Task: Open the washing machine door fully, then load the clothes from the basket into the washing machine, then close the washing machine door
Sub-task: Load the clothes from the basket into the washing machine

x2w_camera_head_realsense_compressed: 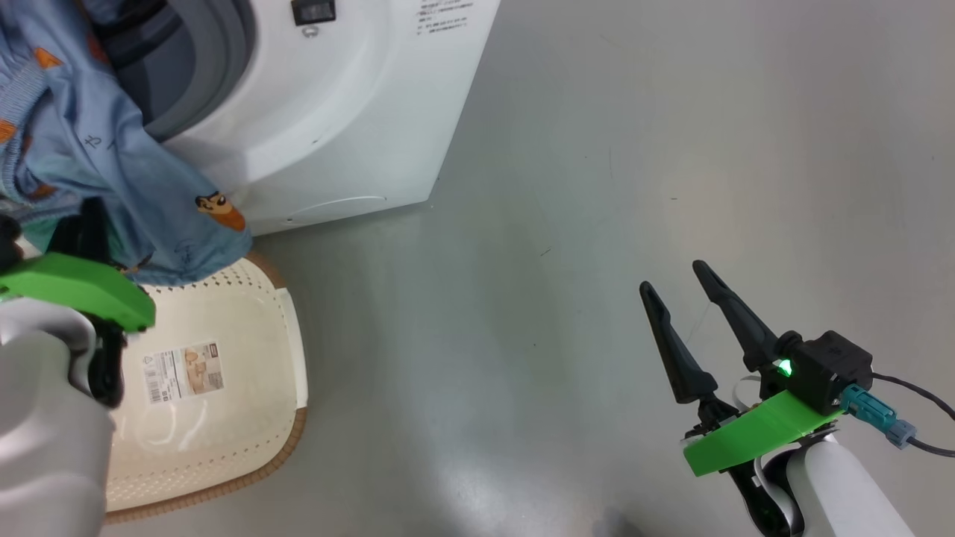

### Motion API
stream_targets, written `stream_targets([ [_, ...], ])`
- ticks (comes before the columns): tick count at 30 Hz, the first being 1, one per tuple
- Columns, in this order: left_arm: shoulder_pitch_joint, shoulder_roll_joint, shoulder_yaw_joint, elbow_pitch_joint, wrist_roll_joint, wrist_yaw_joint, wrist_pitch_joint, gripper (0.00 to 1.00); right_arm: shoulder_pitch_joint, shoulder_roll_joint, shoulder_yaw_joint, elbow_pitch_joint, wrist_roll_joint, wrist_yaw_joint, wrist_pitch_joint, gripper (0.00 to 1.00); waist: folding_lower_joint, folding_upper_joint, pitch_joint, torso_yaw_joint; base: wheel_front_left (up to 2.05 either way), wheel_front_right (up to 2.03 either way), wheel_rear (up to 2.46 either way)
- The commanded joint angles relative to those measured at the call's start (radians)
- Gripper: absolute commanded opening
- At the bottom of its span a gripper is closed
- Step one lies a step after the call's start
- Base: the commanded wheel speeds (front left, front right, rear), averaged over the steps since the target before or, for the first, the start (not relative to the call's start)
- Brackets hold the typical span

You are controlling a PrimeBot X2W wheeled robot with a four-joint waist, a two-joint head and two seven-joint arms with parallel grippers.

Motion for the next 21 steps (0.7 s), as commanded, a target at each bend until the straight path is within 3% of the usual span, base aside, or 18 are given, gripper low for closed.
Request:
stream_targets([
  [1,-0.034,0.054,0.013,-0.01,-0.024,-0.003,-0.005,0.0,0.024,-0.014,0.018,-0.022,0.001,0.001,-0.005,1.0,0.0,-0.0001,-0.001,-0.002,0.0,0.0,0.0],
  [8,-0.029,0.057,0.001,-0.059,-0.063,-0.003,-0.005,0.0,0.029,-0.01,0.005,-0.023,-0.002,0.001,-0.005,1.0,0.0,-0.0001,-0.002,0.013,0.0,0.0,0.0],
  [21,0.047,0.027,0.058,-0.334,-0.132,-0.003,-0.005,0.0,0.023,0.003,-0.008,-0.024,-0.006,0.001,-0.005,1.0,0.0,-0.0001,-0.01,0.059,0.0,0.0,0.0],
])
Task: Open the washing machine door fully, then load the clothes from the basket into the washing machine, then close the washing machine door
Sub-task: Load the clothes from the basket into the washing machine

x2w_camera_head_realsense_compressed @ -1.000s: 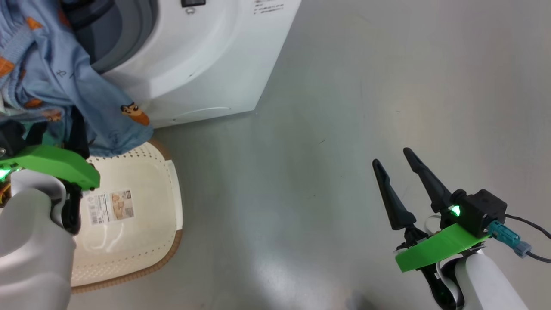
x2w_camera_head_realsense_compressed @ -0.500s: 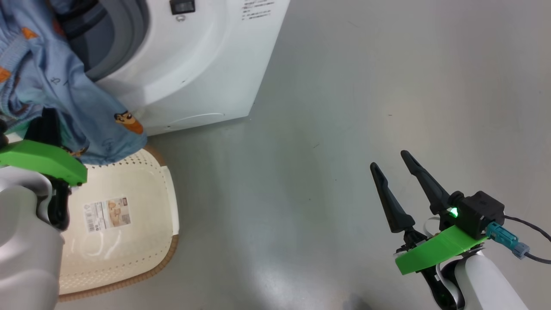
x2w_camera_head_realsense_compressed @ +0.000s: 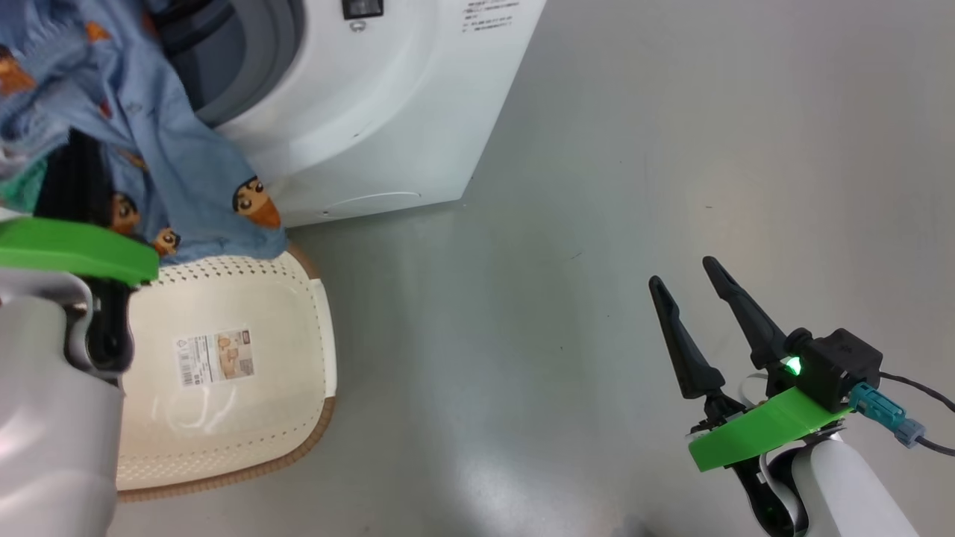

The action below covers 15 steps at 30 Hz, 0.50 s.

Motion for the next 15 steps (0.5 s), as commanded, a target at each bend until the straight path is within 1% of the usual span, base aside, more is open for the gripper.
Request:
stream_targets([
  [1,-0.012,0.038,0.031,-0.053,-0.013,-0.003,-0.012,0.0,0.021,-0.005,0.019,-0.021,-0.006,0.001,-0.005,1.0,0.0,-0.0001,-0.003,0.006,0.0,0.0,0.0],
  [4,-0.01,0.04,0.033,-0.107,-0.024,-0.003,-0.012,0.0,0.022,-0.005,0.019,-0.02,-0.006,0.001,-0.005,1.0,0.0,-0.0001,-0.008,0.01,0.0,0.0,0.0],
  [8,-0.026,0.048,0.037,-0.142,-0.052,-0.003,-0.012,0.0,0.023,-0.006,0.024,-0.019,-0.004,0.001,-0.005,1.0,0.0,-0.0001,-0.012,0.009,0.0,0.0,0.0],
  [11,-0.067,0.067,0.033,-0.135,-0.069,-0.003,-0.012,0.0,0.024,-0.006,0.032,-0.018,0.0,0.001,-0.005,1.0,0.0,-0.0001,-0.017,0.002,0.0,0.0,0.0],
  [15,-0.12,0.091,0.014,-0.097,-0.061,-0.003,-0.012,0.0,0.029,-0.006,0.04,-0.017,0.003,0.001,-0.005,1.0,0.0,-0.0001,-0.021,-0.008,0.0,0.0,0.0],
])
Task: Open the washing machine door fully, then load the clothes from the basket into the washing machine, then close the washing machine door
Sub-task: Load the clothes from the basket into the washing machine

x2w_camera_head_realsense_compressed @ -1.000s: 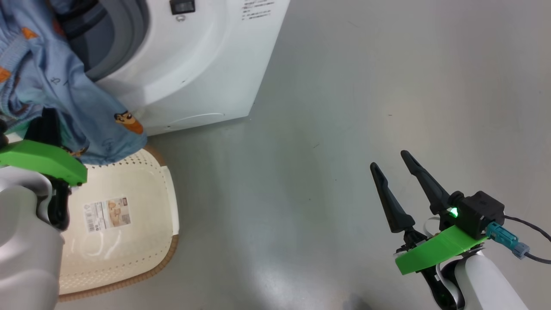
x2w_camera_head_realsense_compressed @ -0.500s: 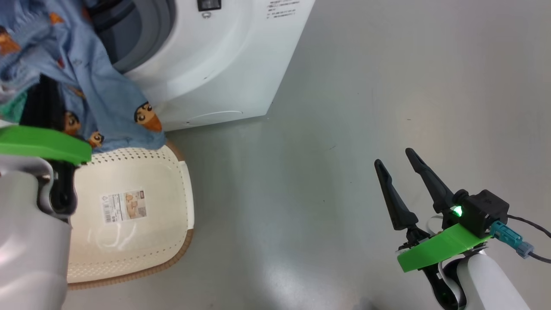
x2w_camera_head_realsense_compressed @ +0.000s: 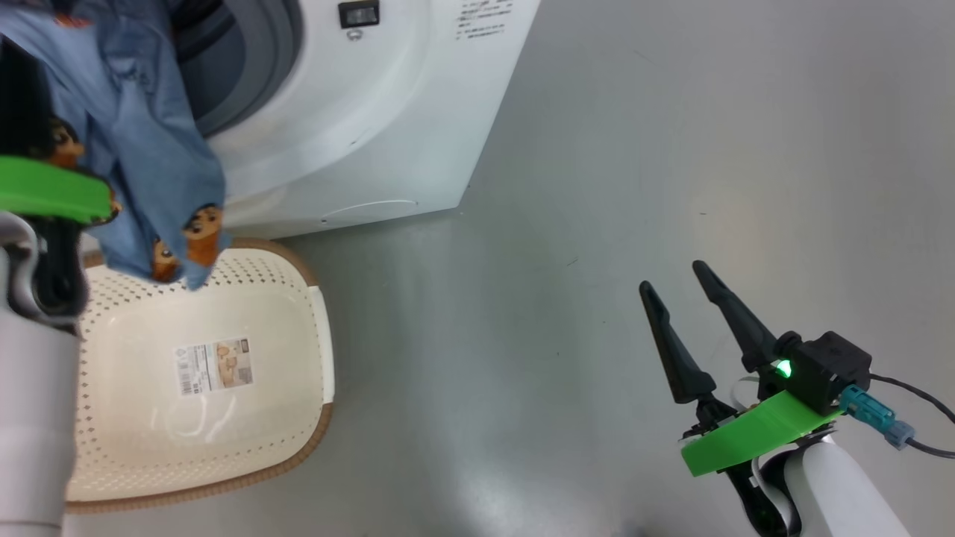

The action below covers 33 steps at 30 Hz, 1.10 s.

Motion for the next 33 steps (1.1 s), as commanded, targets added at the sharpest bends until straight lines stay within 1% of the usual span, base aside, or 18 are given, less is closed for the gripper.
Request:
stream_targets([
  [1,-0.039,0.054,0.012,0.001,0.01,-0.003,-0.008,0.0,0.03,-0.006,0.024,-0.018,0.003,0.001,-0.005,1.0,-0.0001,-0.0001,-0.002,-0.007,0.0,0.0,0.0],
  [9,-0.174,0.102,-0.04,0.152,0.035,-0.003,-0.008,0.0,0.029,0.001,0.052,-0.013,0.008,0.001,-0.005,1.0,-0.0001,-0.0001,-0.002,-0.047,0.0,0.0,0.0],
  [12,-0.23,0.12,-0.046,0.192,0.04,-0.003,-0.008,0.0,0.029,0.005,0.058,-0.009,0.01,0.001,-0.005,1.0,-0.0001,-0.0001,-0.001,-0.062,0.0,0.0,0.0],
  [14,-0.271,0.136,-0.033,0.194,0.058,-0.003,-0.008,0.0,0.031,0.006,0.06,-0.009,0.012,0.001,-0.005,1.0,-0.0001,-0.0001,0.002,-0.07,0.0,0.0,0.0],
  [17,-0.325,0.152,0.021,0.168,0.096,-0.003,-0.008,0.0,0.03,0.007,0.063,-0.009,0.013,0.001,-0.005,1.0,-0.0001,-0.0001,0.008,-0.079,0.0,0.0,0.0],
  [19,-0.35,0.153,0.071,0.136,0.13,-0.003,-0.008,0.0,0.029,0.009,0.065,-0.01,0.013,0.001,-0.005,1.0,-0.0001,-0.0001,0.011,-0.083,0.0,0.0,0.0],
  [20,-0.35,0.153,0.071,0.136,0.13,-0.003,-0.008,0.0,0.029,0.009,0.065,-0.01,0.013,0.001,-0.005,1.0,-0.0001,-0.0001,0.011,-0.083,0.0,0.0,0.0],
  [23,-0.369,0.145,0.134,0.074,0.194,-0.003,-0.008,0.0,0.028,0.01,0.068,-0.01,0.013,0.001,-0.005,1.0,-0.0001,-0.0001,0.016,-0.089,0.0,0.0,0.0],
  [26,-0.363,0.131,0.152,0.045,0.253,-0.003,-0.008,0.0,0.028,0.012,0.071,-0.009,0.013,0.001,-0.005,1.0,-0.0001,-0.0001,0.017,-0.091,0.0,0.0,0.0],
  [28,-0.345,0.115,0.167,0.058,0.272,-0.003,-0.008,0.0,0.027,0.015,0.075,-0.005,0.013,0.001,-0.005,1.0,-0.0001,-0.0001,0.017,-0.092,0.0,0.0,0.0],
  [32,-0.317,0.102,0.163,0.154,0.292,-0.003,-0.008,0.02,0.024,0.018,0.082,0.0,0.014,0.001,-0.005,1.0,-0.0001,-0.0001,0.013,-0.095,0.0,0.0,0.0],
  [33,-0.317,0.103,0.163,0.175,0.295,-0.003,-0.008,0.35,0.024,0.018,0.083,0.001,0.015,0.001,-0.005,1.0,-0.0001,-0.0001,0.013,-0.096,0.0,0.0,0.0],
])
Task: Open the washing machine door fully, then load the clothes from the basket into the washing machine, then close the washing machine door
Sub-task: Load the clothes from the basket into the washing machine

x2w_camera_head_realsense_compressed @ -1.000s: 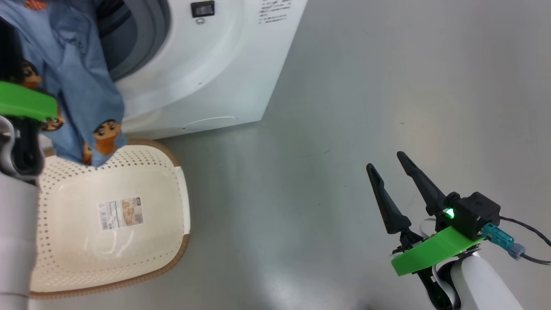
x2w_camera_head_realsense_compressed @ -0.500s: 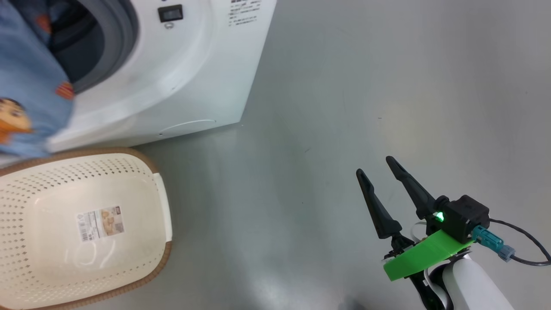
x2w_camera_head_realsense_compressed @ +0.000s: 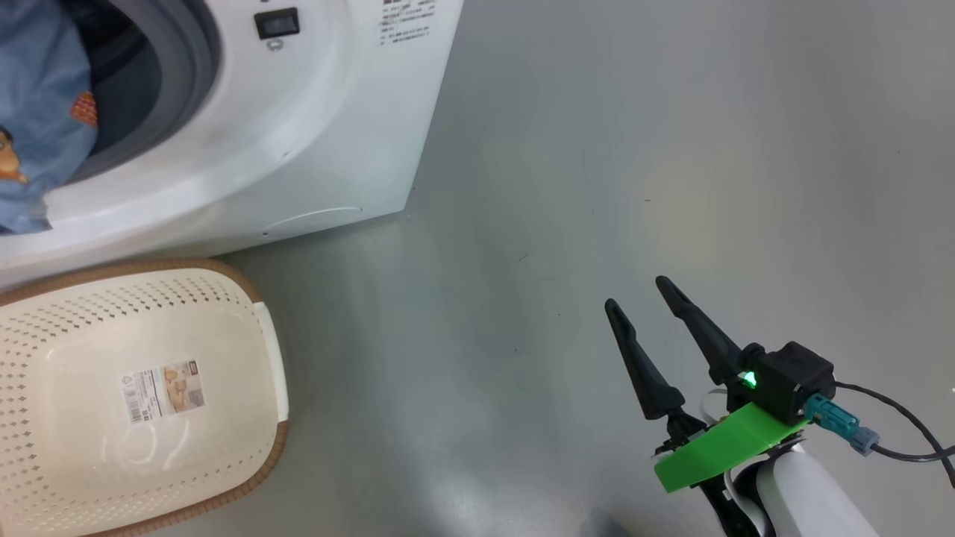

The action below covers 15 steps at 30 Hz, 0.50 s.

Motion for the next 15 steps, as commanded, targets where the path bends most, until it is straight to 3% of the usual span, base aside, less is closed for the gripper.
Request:
stream_targets([
  [1,0.007,0.05,0.011,-0.007,0.004,-0.003,-0.004,0.45,0.024,0.0,0.02,-0.017,0.013,0.001,-0.005,1.0,0.0,0.0,0.0,0.0,0.0,0.0,0.0],
  [2,0.003,0.051,0.008,0.011,0.006,-0.003,-0.004,0.96,0.025,-0.001,0.019,-0.017,0.014,0.001,-0.005,1.0,0.0,0.0,0.001,0.001,0.0,0.0,0.0],
  [3,-0.001,0.052,0.005,0.029,0.007,-0.003,-0.004,1.0,0.025,-0.002,0.017,-0.017,0.014,0.001,-0.005,1.0,0.0,0.0,0.001,0.002,0.0,0.0,0.0],
  [15,-0.012,0.037,-0.069,0.177,-0.01,-0.003,-0.004,1.0,0.023,0.0,0.01,-0.015,0.012,0.001,-0.005,1.0,0.0,0.0,-0.007,0.021,0.0,0.0,0.0],
])
